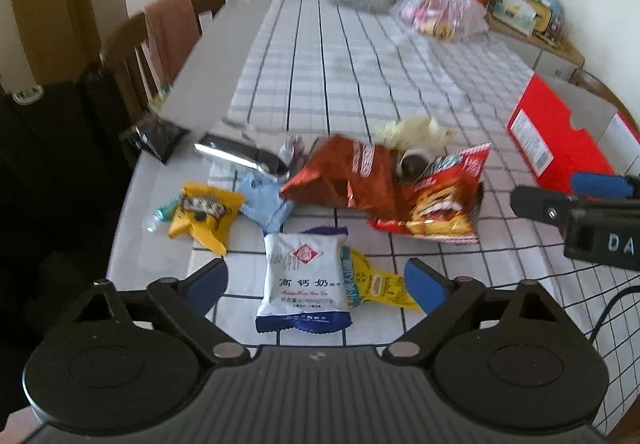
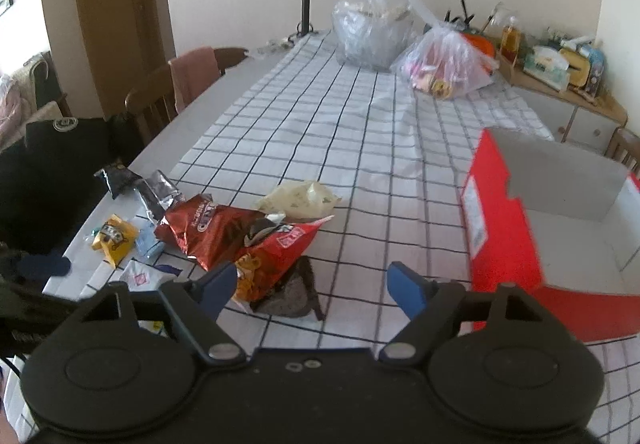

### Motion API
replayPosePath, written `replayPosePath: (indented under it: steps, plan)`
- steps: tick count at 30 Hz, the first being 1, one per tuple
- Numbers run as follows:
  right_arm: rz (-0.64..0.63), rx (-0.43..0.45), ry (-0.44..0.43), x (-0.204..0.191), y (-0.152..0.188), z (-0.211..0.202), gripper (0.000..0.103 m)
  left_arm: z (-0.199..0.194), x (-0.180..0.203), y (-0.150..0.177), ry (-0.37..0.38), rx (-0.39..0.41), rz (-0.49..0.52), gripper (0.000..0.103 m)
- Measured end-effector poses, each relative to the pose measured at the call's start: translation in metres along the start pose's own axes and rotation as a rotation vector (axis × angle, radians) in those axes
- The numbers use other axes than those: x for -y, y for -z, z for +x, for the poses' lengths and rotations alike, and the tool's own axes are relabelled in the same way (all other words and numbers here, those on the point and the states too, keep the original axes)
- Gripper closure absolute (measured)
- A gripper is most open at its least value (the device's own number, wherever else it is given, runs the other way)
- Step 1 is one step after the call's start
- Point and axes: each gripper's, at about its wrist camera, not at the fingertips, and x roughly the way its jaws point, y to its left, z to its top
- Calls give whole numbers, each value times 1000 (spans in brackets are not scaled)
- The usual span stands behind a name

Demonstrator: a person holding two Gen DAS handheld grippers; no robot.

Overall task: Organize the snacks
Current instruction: 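Grasp the white milk-tablet packet with the left tool while the right tool grasps the red lion chip bag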

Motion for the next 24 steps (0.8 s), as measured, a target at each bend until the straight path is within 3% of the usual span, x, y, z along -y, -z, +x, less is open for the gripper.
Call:
replayPosePath:
  steps: [5, 15, 24]
  plan:
    - [-48, -29, -1, -14, -9, 21, 25, 20, -8, -2, 12, -34, 1, 12]
    - [-12, -120, 16, -19, -17, 65, 29, 42, -11, -6, 13, -75, 21, 12]
    - [-20, -133, -1, -23, -21, 77, 49, 56, -14, -7, 7, -95, 18, 23]
